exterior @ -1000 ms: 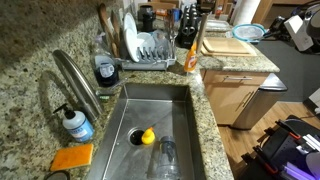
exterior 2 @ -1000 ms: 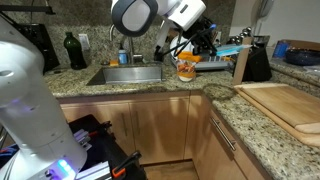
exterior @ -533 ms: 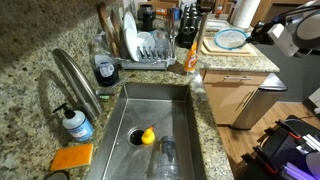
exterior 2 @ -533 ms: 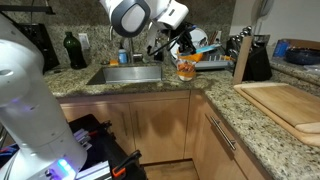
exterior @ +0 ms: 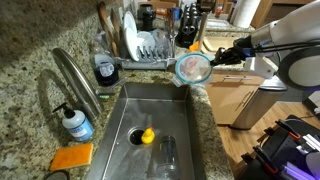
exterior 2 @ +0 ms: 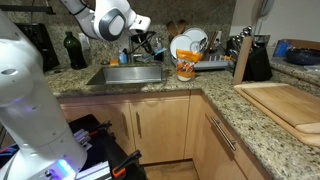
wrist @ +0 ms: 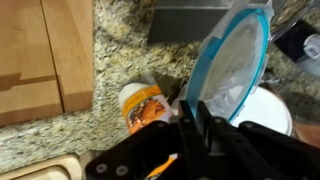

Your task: Pick up the lid from the right side of the countertop and put it in the sink

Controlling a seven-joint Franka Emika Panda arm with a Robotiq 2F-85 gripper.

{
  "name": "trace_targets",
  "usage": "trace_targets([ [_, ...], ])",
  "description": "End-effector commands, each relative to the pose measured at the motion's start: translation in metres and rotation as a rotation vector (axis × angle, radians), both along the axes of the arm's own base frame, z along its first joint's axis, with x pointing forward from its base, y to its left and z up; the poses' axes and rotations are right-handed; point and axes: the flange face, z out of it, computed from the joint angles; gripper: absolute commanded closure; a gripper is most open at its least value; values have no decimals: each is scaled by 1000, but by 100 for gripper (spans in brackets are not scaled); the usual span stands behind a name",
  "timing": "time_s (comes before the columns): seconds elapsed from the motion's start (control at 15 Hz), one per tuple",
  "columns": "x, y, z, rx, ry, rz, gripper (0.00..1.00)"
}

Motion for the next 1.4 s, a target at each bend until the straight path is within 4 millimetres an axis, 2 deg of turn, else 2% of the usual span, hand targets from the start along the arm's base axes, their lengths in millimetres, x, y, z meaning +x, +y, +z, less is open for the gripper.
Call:
trace_targets([
  [0.0, 9, 5, -3, -81, -24, 135, 97],
  [0.07, 0, 15, -1, -39, -6, 89, 90],
  [0.27, 4, 5, -2, -69, -10, 113, 90],
  [0.33, 8, 11, -5, -59, 4, 126, 97],
  [0.47, 18, 50, -17, -47, 30, 216, 97],
  [0.67, 27, 127, -34, -21, 84, 370, 97],
  [0.8, 33, 186, -44, 27, 122, 447, 97],
  [0.87, 41, 202, -45, 52, 122, 456, 97],
  [0.93, 48, 205, -40, 74, 116, 454, 97],
  [1.07, 69, 192, -34, 112, 99, 401, 97],
  [1.13, 77, 179, -30, 128, 97, 361, 65],
  [1.2, 85, 169, -28, 143, 99, 333, 63],
  [1.27, 91, 152, -25, 137, 89, 300, 58],
  [1.33, 97, 141, -23, 142, 86, 276, 50],
])
